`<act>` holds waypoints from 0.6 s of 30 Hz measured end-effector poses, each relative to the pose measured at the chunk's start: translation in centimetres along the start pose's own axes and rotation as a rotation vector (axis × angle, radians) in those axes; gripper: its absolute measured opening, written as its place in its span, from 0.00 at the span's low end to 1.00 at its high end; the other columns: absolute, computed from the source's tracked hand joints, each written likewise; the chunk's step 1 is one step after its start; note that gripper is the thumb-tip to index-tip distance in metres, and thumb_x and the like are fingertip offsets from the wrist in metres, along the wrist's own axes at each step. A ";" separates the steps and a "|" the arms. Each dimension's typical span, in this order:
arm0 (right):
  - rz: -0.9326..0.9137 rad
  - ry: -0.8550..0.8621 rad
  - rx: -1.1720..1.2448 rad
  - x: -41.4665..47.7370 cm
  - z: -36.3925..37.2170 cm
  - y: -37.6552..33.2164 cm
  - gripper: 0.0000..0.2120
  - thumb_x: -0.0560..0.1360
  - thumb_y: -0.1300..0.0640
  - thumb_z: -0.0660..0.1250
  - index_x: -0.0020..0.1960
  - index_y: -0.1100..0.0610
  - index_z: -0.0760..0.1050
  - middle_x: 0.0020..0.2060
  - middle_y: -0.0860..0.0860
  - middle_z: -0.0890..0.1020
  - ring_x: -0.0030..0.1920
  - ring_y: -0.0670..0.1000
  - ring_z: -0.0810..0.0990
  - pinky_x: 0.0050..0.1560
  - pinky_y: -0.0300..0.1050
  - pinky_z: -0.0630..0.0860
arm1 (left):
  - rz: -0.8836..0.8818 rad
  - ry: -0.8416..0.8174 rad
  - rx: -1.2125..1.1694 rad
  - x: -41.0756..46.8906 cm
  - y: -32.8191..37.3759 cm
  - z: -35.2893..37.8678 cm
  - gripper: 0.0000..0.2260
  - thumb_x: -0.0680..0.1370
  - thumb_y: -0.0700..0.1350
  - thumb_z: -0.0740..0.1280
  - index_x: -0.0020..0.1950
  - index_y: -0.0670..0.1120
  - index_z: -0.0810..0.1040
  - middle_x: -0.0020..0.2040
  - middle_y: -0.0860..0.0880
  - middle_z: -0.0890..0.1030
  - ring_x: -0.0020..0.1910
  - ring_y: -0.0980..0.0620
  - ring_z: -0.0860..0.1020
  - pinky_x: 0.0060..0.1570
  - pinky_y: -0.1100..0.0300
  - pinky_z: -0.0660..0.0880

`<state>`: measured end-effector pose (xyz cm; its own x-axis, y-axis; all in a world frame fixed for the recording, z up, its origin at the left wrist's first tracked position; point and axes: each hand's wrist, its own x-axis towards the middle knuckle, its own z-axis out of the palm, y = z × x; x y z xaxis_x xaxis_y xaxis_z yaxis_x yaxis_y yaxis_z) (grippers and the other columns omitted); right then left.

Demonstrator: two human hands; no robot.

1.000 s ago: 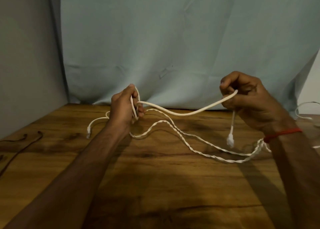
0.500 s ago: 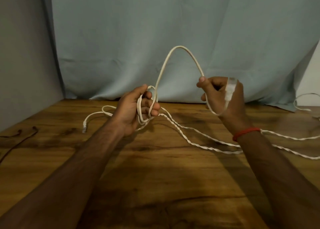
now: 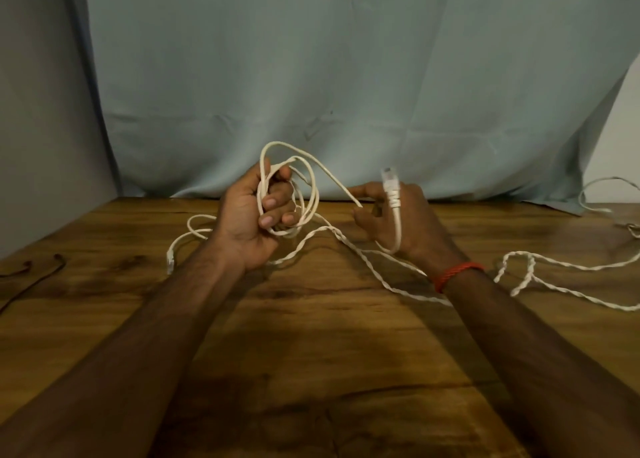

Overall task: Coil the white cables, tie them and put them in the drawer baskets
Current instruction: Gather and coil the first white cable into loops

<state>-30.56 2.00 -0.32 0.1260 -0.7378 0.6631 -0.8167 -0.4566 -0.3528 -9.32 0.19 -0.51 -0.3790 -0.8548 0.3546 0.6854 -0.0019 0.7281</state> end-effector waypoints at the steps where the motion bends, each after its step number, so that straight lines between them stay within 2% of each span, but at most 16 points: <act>1: -0.002 0.007 -0.011 0.0 0.1 0.0 0.10 0.74 0.59 0.72 0.54 0.58 0.83 0.29 0.43 0.78 0.30 0.41 0.77 0.37 0.32 0.76 | 0.001 0.013 0.000 0.1 -0.1 -0.2 0.21 0.84 0.57 0.53 0.42 0.44 0.73 0.22 0.53 0.64 0.15 0.57 0.61 0.24 0.63 0.65; 2: -0.001 0.009 -0.023 0.0 0.2 -0.1 0.09 0.74 0.59 0.71 0.54 0.58 0.84 0.29 0.42 0.76 0.29 0.40 0.76 0.35 0.30 0.73 | 0.001 0.022 0.002 0.2 -0.2 -0.4 0.25 0.84 0.61 0.50 0.43 0.44 0.73 0.22 0.53 0.64 0.15 0.57 0.61 0.25 0.63 0.66; 4: 0.017 -0.010 -0.049 0.0 0.2 -0.1 0.07 0.73 0.59 0.71 0.50 0.59 0.84 0.28 0.47 0.78 0.30 0.45 0.77 0.36 0.43 0.78 | 0.008 0.045 0.018 0.4 -0.2 -0.7 0.30 0.82 0.67 0.47 0.42 0.45 0.74 0.23 0.53 0.64 0.16 0.58 0.61 0.25 0.63 0.66; 5: 0.027 -0.021 -0.056 -0.1 0.2 -0.2 0.08 0.72 0.58 0.71 0.49 0.59 0.84 0.28 0.49 0.78 0.30 0.49 0.78 0.36 0.46 0.79 | 0.020 0.062 0.030 0.4 -0.1 -0.8 0.29 0.81 0.68 0.49 0.41 0.45 0.74 0.23 0.53 0.64 0.16 0.57 0.61 0.26 0.63 0.65; 6: 0.031 -0.036 -0.054 -0.1 0.2 -0.3 0.09 0.72 0.57 0.71 0.50 0.58 0.84 0.28 0.49 0.79 0.31 0.49 0.78 0.36 0.45 0.79 | 0.035 0.086 0.043 0.4 -0.1 -0.7 0.27 0.81 0.67 0.52 0.41 0.45 0.73 0.22 0.53 0.64 0.16 0.57 0.61 0.26 0.63 0.66; 8: 0.019 -0.062 -0.025 -0.3 0.4 -0.5 0.14 0.71 0.54 0.73 0.57 0.54 0.84 0.29 0.48 0.81 0.31 0.45 0.79 0.33 0.36 0.74 | 0.070 0.155 0.067 0.4 0.0 -0.5 0.19 0.83 0.58 0.59 0.40 0.47 0.73 0.22 0.53 0.64 0.17 0.57 0.60 0.26 0.63 0.68; 9: 0.009 -0.078 -0.013 -0.4 0.6 -0.5 0.16 0.71 0.53 0.73 0.59 0.53 0.83 0.30 0.48 0.82 0.31 0.43 0.79 0.31 0.31 0.70 | 0.083 0.195 0.075 0.4 0.0 -0.3 0.16 0.83 0.53 0.60 0.39 0.47 0.72 0.23 0.53 0.64 0.17 0.57 0.61 0.27 0.63 0.69; 11: -0.009 -0.119 -0.011 -0.5 0.8 -0.8 0.16 0.72 0.52 0.74 0.59 0.54 0.83 0.31 0.49 0.83 0.30 0.44 0.79 0.27 0.28 0.65 | 0.093 0.248 0.061 0.3 -0.1 0.1 0.14 0.83 0.49 0.61 0.38 0.47 0.71 0.24 0.53 0.66 0.20 0.56 0.64 0.31 0.62 0.72; 13: -0.022 -0.167 -0.011 -0.6 0.8 -1.2 0.14 0.73 0.53 0.74 0.57 0.55 0.84 0.30 0.48 0.82 0.29 0.44 0.78 0.27 0.30 0.65 | 0.104 0.255 0.020 0.3 -0.3 0.4 0.13 0.82 0.48 0.61 0.38 0.46 0.72 0.26 0.51 0.73 0.24 0.53 0.73 0.36 0.60 0.78; 15: -0.048 -0.216 -0.029 -0.5 0.6 -1.8 0.12 0.73 0.54 0.74 0.55 0.56 0.85 0.29 0.47 0.81 0.29 0.44 0.78 0.30 0.37 0.72 | 0.119 0.238 0.005 0.2 -0.3 0.7 0.12 0.82 0.47 0.61 0.41 0.44 0.75 0.32 0.48 0.81 0.29 0.50 0.81 0.38 0.58 0.82; 18: -0.097 -0.271 -0.061 -0.5 0.5 -2.8 0.10 0.71 0.53 0.74 0.49 0.58 0.86 0.32 0.51 0.83 0.33 0.48 0.81 0.40 0.47 0.79 | 0.193 0.176 0.086 0.2 -0.5 1.2 0.10 0.83 0.47 0.60 0.46 0.43 0.75 0.38 0.46 0.86 0.29 0.51 0.83 0.36 0.58 0.81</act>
<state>-28.07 3.41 0.01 0.3445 -0.8018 0.4883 -0.8250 -0.5068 -0.2501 -10.47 0.68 -0.09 -0.1274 -0.9119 0.3902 0.6766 0.2078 0.7064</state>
